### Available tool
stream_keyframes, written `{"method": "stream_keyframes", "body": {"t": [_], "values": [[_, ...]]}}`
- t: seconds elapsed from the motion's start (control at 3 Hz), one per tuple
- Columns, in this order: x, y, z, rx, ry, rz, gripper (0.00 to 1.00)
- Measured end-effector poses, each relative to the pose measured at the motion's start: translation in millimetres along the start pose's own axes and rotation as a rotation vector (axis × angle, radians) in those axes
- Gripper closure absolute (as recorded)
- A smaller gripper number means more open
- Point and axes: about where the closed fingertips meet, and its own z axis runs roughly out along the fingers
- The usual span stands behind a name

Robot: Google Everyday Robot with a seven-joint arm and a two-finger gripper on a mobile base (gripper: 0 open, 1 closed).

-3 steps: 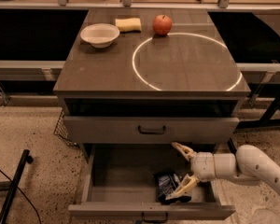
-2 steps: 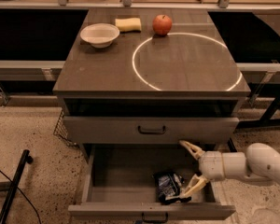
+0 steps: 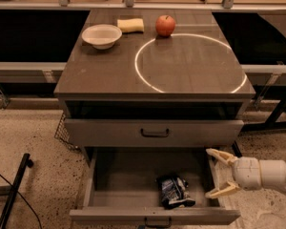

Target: Place blue chip bag into middle drawer

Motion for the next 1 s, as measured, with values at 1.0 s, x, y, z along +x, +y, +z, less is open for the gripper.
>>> {"method": "stream_keyframes", "body": {"t": [1.0], "values": [[-19.0,11.5,-40.0,-0.001,-0.106,-0.114,0.70]]}}
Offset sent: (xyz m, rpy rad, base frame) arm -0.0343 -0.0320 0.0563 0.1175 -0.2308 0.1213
